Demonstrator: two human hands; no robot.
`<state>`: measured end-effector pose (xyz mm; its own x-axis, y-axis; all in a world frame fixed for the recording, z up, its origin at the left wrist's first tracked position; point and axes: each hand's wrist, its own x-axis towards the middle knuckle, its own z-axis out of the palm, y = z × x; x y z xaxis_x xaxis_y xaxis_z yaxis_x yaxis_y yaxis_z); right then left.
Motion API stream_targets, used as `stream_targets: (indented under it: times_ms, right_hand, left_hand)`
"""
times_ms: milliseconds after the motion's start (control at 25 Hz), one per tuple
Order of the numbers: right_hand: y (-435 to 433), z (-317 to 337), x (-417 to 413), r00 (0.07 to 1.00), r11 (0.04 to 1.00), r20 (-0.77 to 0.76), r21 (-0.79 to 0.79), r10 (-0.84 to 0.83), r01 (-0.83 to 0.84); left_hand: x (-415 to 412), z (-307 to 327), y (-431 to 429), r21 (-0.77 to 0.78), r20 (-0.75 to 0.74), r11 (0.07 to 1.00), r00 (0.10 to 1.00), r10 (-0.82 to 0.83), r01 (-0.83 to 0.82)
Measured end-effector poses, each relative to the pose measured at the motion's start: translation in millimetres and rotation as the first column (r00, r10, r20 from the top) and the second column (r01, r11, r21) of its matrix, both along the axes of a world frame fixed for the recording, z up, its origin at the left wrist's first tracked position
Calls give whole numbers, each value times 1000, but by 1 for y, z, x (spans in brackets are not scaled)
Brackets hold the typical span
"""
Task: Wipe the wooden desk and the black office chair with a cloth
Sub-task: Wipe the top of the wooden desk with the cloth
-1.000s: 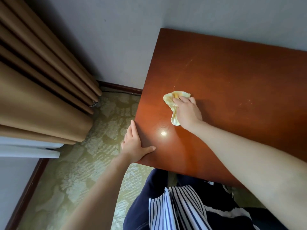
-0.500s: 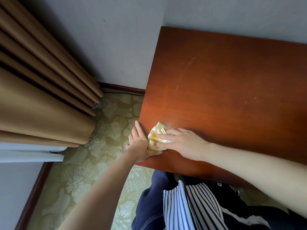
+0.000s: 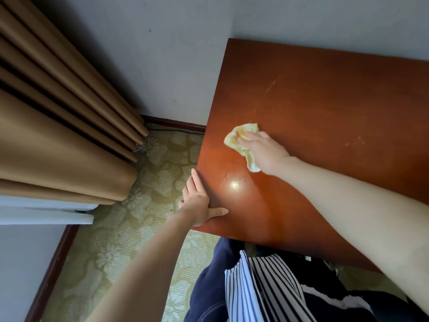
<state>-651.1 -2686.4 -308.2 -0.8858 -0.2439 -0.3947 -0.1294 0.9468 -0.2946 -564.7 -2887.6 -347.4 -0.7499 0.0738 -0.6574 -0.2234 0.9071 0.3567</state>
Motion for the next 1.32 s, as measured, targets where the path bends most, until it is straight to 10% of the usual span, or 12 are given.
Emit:
stream_targets:
  times_ms: [200,640,1320]
  right_hand:
    - [-9,0,1,999,998,-17,52,-46,47]
    - [48,-8,76,880,880,-82,-53,468,-473]
    - [76,-15,-1,739,776,-293,17,606,-630]
  left_hand:
    - [6,0,-2,41,-70,998,996,53,-50]
    - [-62,3,17,-72,-361,963,893,-267,259]
    - [-126,-3,43,-204,-52,895,909,-414,396]
